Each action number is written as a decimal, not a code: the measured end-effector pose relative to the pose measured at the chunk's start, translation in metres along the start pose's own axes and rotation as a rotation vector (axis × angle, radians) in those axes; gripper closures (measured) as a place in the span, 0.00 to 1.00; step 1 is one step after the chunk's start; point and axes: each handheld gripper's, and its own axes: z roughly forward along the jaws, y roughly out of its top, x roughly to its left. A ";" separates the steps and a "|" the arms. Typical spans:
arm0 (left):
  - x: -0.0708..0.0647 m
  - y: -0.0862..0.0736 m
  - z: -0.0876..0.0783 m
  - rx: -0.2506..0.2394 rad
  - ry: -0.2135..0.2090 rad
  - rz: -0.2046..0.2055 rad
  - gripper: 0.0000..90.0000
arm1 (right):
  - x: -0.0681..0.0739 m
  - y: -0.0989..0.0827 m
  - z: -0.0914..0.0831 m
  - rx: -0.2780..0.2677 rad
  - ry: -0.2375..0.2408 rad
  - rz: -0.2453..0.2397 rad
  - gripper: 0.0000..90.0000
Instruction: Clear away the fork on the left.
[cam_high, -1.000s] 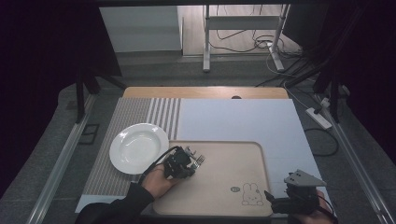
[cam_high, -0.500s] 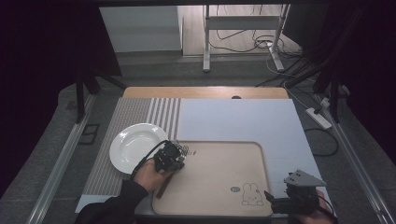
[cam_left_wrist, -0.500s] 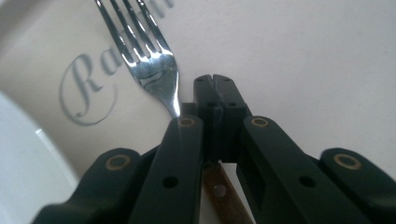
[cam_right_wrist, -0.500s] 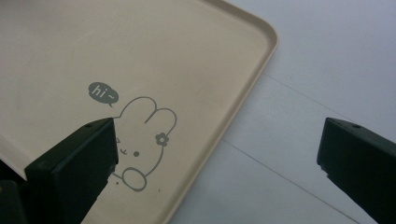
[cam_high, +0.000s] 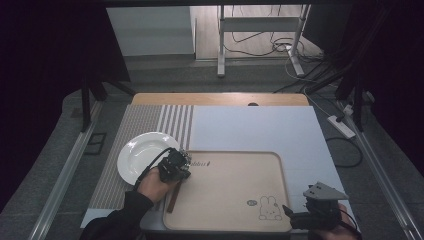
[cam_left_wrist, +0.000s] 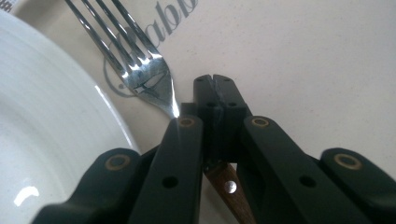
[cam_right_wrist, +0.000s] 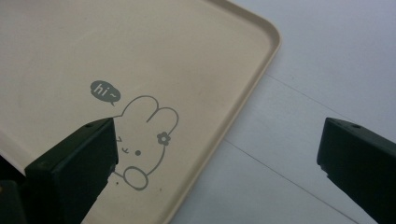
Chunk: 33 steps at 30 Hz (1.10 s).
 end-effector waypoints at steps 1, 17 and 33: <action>0.001 -0.001 0.000 0.000 0.002 -0.003 0.98 | 0.000 0.000 0.000 0.000 0.000 0.000 0.00; 0.007 -0.007 -0.004 0.013 0.002 -0.026 0.98 | 0.000 0.000 0.000 0.002 0.002 -0.005 0.00; 0.008 -0.009 -0.014 -0.051 -0.031 -0.024 0.94 | 0.001 0.000 0.000 0.004 0.003 -0.005 0.00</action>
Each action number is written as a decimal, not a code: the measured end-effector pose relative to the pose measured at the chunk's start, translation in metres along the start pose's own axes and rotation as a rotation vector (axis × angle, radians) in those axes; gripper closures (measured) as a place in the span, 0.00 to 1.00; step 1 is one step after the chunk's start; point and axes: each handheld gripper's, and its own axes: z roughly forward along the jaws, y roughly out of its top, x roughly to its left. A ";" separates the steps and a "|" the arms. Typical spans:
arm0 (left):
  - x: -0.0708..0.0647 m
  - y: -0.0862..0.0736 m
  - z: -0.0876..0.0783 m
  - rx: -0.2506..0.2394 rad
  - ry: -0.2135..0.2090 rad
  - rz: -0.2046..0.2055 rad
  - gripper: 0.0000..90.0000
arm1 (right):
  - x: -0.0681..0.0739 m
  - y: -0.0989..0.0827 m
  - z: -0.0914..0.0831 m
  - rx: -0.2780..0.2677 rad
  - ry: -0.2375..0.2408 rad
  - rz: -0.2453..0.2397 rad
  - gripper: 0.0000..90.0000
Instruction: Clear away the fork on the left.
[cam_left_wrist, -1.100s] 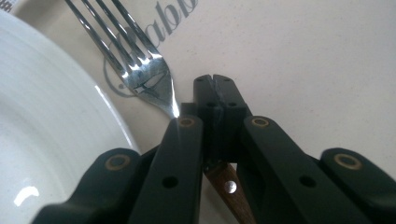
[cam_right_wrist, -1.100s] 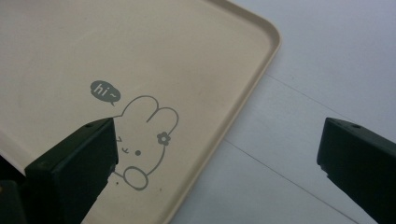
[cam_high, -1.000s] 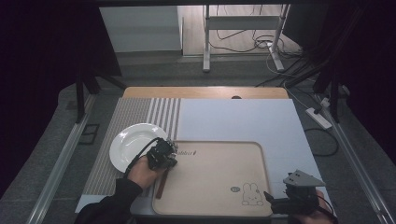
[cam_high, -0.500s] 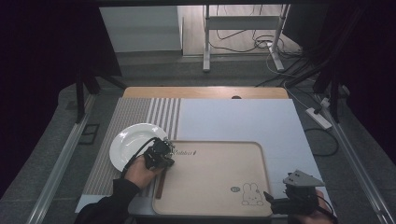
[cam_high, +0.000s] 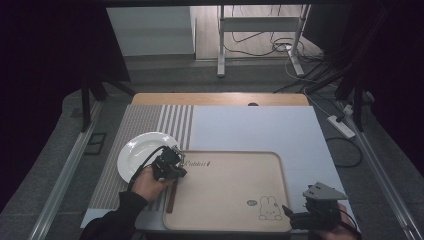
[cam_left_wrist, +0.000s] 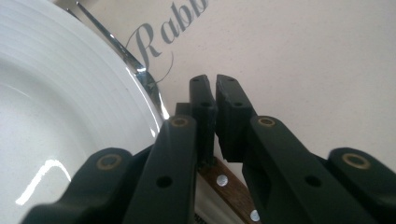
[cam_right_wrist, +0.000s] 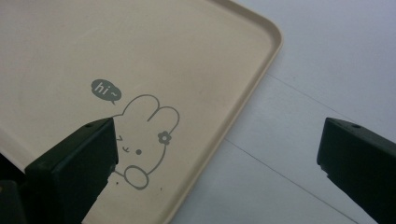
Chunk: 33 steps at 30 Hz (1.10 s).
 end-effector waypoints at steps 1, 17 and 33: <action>0.000 0.000 -0.001 -0.005 -0.005 0.005 0.93 | 0.000 0.000 0.000 0.000 0.000 0.000 0.00; -0.007 -0.007 -0.019 -0.079 -0.026 0.027 0.67 | 0.000 0.000 0.000 -0.002 -0.001 0.001 0.00; 0.002 -0.019 -0.027 -0.174 -0.070 0.004 0.25 | 0.000 0.000 0.000 -0.003 -0.001 0.001 0.00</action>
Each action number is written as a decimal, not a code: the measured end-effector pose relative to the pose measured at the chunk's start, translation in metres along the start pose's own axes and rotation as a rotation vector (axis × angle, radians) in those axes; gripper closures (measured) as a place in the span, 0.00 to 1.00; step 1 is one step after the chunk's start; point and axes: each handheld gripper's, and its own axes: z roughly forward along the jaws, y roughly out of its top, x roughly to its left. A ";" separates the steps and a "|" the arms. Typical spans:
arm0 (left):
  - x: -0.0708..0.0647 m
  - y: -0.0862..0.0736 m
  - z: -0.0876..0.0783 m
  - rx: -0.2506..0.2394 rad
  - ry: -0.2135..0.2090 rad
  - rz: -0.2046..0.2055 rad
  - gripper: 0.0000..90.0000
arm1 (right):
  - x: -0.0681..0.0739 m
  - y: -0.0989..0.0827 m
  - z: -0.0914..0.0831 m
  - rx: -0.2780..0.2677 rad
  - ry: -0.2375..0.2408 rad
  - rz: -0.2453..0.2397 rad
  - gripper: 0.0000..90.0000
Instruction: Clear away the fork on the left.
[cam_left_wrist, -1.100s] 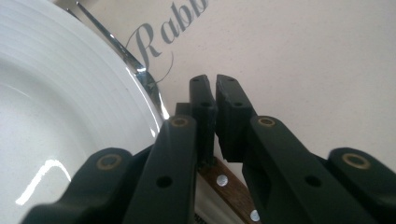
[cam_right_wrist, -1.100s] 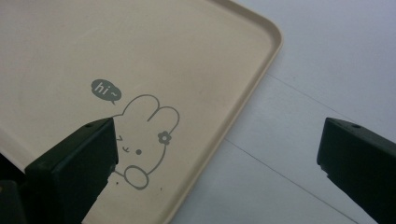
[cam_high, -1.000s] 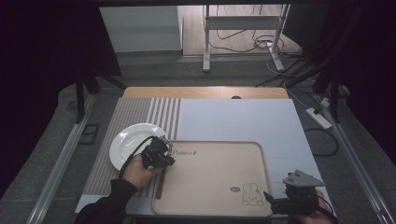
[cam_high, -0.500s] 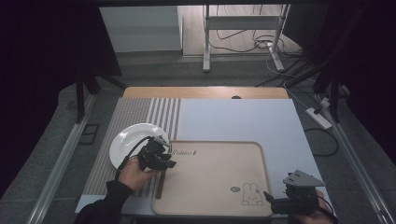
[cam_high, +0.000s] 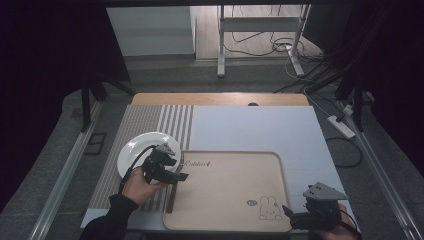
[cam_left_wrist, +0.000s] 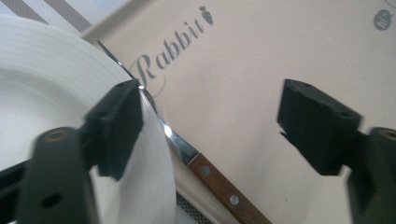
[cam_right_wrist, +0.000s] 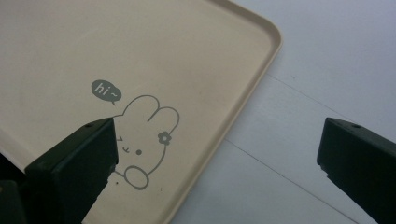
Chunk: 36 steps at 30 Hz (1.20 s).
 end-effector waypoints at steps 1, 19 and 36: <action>0.001 -0.001 0.000 0.002 -0.015 -0.006 0.23 | 0.000 0.000 0.000 -0.002 -0.001 0.000 0.00; 0.015 -0.034 -0.025 -0.045 0.025 -0.075 0.02 | 0.002 0.000 -0.001 0.001 -0.004 -0.010 0.00; 0.020 -0.069 -0.052 -0.162 0.055 -0.108 0.00 | 0.002 0.000 -0.001 0.000 -0.008 -0.009 0.00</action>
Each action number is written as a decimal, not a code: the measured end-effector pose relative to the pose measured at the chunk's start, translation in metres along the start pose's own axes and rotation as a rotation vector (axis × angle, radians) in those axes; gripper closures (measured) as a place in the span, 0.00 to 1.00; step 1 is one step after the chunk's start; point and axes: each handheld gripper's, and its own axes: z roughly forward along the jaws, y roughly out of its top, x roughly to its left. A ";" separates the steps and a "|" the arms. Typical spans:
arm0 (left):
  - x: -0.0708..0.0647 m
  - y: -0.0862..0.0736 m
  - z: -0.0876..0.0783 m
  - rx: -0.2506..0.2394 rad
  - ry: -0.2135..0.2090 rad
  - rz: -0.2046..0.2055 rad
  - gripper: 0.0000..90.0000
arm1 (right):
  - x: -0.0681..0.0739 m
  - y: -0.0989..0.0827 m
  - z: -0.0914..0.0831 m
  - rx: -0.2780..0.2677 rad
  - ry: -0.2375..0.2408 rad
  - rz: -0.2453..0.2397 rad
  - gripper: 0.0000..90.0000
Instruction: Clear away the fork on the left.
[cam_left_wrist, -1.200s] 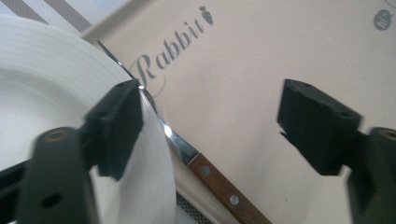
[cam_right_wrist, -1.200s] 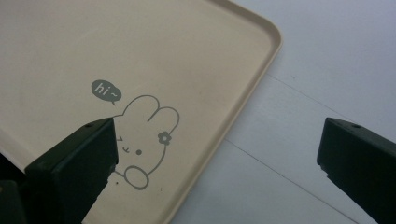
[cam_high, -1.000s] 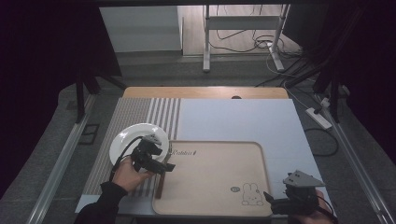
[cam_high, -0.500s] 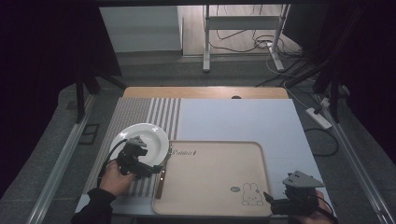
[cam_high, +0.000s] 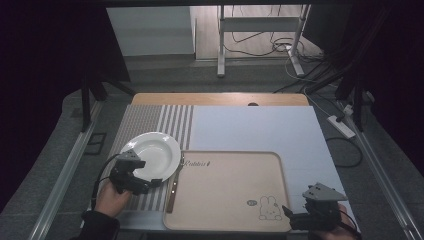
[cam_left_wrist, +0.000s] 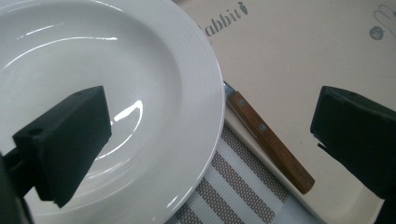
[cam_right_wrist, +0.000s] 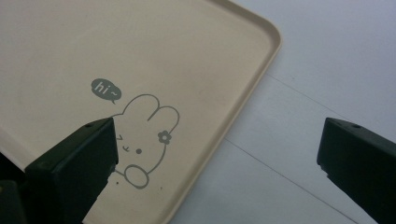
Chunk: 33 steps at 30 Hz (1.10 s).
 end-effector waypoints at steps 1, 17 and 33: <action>0.000 -0.002 -0.001 -0.002 0.003 -0.003 0.00 | 0.000 0.000 0.000 0.000 0.000 0.000 0.00; 0.000 -0.025 -0.017 -0.018 0.000 -0.034 0.00 | 0.000 0.000 0.000 -0.001 -0.002 0.004 0.00; -0.004 -0.050 -0.035 -0.060 0.020 -0.071 0.00 | 0.000 0.000 0.000 0.000 -0.005 0.004 0.00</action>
